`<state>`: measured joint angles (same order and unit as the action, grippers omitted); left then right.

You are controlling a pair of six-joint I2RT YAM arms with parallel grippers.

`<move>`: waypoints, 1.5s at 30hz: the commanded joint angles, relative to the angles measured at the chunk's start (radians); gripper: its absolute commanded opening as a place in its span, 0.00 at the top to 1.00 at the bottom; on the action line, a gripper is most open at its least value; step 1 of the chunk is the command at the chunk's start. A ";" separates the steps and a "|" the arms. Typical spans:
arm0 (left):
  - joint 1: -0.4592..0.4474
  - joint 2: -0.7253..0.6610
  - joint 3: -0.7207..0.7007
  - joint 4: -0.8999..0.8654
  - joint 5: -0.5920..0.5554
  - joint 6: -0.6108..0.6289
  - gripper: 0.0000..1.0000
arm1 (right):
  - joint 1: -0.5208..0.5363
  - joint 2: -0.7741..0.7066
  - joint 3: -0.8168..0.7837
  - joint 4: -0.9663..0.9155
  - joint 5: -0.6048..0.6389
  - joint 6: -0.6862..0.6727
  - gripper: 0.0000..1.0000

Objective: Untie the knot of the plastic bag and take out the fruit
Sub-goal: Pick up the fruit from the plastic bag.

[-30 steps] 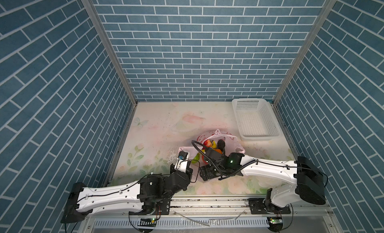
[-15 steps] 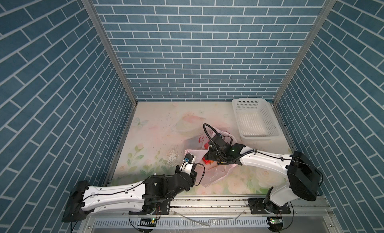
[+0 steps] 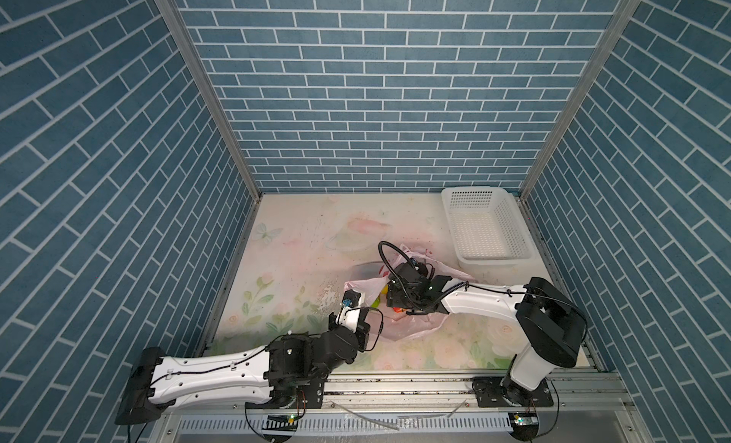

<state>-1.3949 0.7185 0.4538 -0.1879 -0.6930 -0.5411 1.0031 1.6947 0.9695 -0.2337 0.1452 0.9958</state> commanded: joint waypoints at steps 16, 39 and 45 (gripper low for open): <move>-0.007 0.068 0.018 0.039 0.003 0.049 1.00 | 0.039 -0.068 0.022 -0.038 0.041 -0.028 0.53; -0.007 0.059 0.014 0.045 -0.001 0.055 1.00 | 0.074 -0.435 0.293 -0.375 0.030 -0.229 0.53; -0.007 0.062 0.014 0.050 0.000 0.058 1.00 | -0.032 -0.446 0.425 -0.408 -0.003 -0.302 0.54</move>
<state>-1.3956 0.7792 0.4538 -0.1486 -0.6907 -0.4969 1.0153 1.2705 1.3155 -0.5797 0.1455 0.7658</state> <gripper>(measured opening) 0.045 0.658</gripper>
